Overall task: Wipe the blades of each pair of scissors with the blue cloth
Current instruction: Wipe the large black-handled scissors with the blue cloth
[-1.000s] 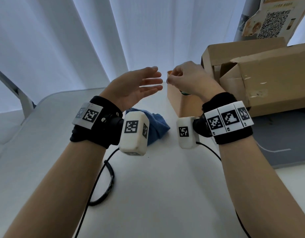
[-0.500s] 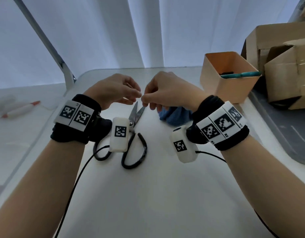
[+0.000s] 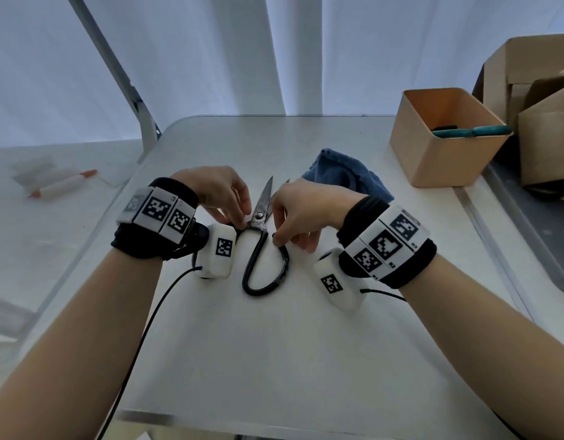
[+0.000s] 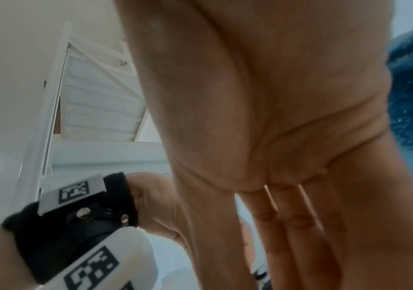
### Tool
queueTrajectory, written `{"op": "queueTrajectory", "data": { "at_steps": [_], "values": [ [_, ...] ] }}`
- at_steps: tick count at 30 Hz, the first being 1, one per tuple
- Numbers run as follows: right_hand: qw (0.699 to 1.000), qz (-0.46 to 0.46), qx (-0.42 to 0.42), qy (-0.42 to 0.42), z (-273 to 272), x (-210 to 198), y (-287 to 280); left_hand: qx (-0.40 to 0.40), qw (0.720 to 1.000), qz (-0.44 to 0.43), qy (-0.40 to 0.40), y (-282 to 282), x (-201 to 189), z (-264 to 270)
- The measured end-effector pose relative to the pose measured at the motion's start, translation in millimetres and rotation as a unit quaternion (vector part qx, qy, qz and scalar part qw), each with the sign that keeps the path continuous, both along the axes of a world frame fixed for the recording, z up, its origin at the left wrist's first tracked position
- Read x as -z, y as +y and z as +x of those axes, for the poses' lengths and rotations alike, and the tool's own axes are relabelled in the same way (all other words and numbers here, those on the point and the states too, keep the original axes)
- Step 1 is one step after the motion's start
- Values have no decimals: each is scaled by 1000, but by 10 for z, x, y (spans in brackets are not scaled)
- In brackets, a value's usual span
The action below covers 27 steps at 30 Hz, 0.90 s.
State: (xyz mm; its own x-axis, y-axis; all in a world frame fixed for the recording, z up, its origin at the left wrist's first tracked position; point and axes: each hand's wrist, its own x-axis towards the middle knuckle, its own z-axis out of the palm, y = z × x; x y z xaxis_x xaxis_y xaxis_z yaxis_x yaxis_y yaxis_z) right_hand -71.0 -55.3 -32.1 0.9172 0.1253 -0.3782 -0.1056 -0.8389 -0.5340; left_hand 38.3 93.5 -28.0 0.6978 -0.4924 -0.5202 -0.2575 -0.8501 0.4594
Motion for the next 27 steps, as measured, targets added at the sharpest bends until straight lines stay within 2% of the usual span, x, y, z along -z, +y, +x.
{"op": "queueTrajectory", "data": {
  "at_steps": [4,11,17,23,25,27],
  "values": [
    [999,-47,-15,-11,-4,40,35,14,1000,21,-2,-35,-12,-5],
    [996,-75,-32,-27,-20,34,42,33,997,67,-24,-137,4,-55],
    [997,-63,-12,-40,-26,16,45,11,997,47,-55,-134,42,-48],
    [992,90,75,-38,6,-79,-55,-28,992,-81,-88,-69,-94,-26],
    [985,138,91,-50,27,-140,-119,-38,983,-152,-99,-78,-181,-31],
    [972,179,114,-97,54,-197,-191,-46,963,-225,-140,-127,-272,-34]
  ]
}}
